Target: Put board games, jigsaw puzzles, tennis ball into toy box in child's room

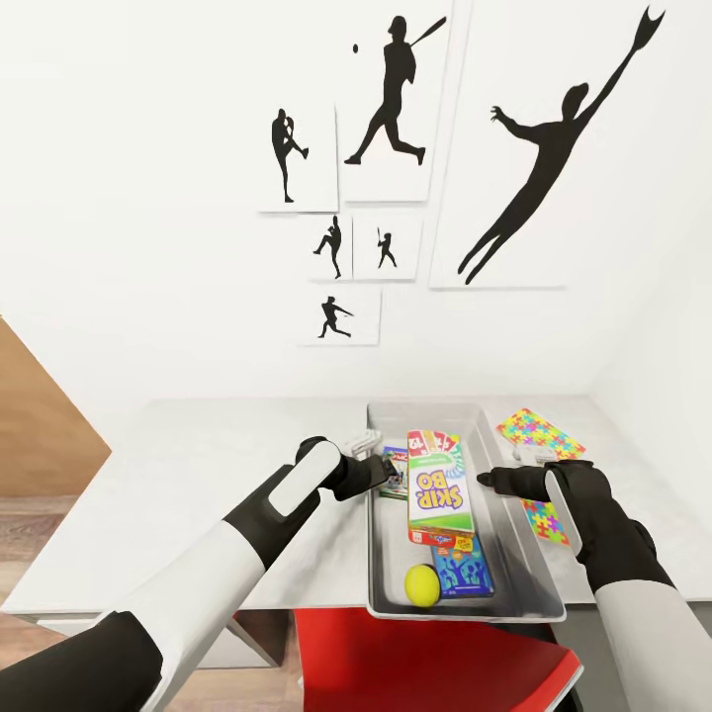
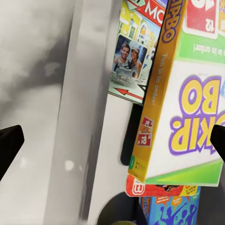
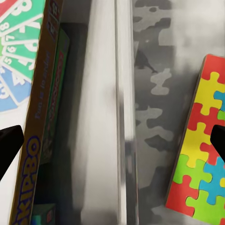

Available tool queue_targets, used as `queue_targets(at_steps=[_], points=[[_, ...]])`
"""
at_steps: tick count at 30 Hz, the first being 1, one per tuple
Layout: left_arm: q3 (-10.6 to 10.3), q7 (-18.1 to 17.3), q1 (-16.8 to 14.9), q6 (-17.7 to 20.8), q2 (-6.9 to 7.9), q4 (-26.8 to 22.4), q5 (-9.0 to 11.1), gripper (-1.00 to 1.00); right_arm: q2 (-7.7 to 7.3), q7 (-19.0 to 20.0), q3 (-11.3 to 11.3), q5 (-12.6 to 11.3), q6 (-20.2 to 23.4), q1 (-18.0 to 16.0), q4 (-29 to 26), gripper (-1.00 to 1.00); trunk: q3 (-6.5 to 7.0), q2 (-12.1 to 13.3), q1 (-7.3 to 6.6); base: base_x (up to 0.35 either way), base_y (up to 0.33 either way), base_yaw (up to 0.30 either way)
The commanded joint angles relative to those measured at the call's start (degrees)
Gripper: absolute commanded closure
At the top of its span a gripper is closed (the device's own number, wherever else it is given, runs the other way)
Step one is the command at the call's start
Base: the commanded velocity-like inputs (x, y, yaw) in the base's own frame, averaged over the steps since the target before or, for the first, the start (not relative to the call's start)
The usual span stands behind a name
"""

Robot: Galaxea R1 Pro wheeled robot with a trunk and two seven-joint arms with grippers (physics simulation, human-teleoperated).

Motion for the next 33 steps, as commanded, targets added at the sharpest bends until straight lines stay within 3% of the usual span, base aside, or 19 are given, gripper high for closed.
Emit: queue_targets(at_steps=[1, 24, 33], points=[[-0.1, 0.5, -0.1, 0.0, 0.01, -0.1, 0.5, -1.0, 0.0, 0.1, -0.1, -0.1, 0.3, 0.0, -0.1, -1.0, -0.11, -0.1, 0.03, 0.0, 0.0, 0.0], [-0.2, 0.8, -0.1, 0.5, -0.11, 0.1, 0.4, -1.0, 0.0, 0.1, -0.1, -0.1, 0.3, 0.0, -0.1, -1.0, -0.12, -0.1, 0.03, 0.0, 0.0, 0.0], [-2.9, 0.7, -0.2, 0.6, -0.16, 0.6, 0.3, -1.0, 0.0, 0.1, -0.1, -0.1, 0.3, 0.0, -0.1, -1.0, -0.14, -0.1, 0.03, 0.0, 0.0, 0.0]])
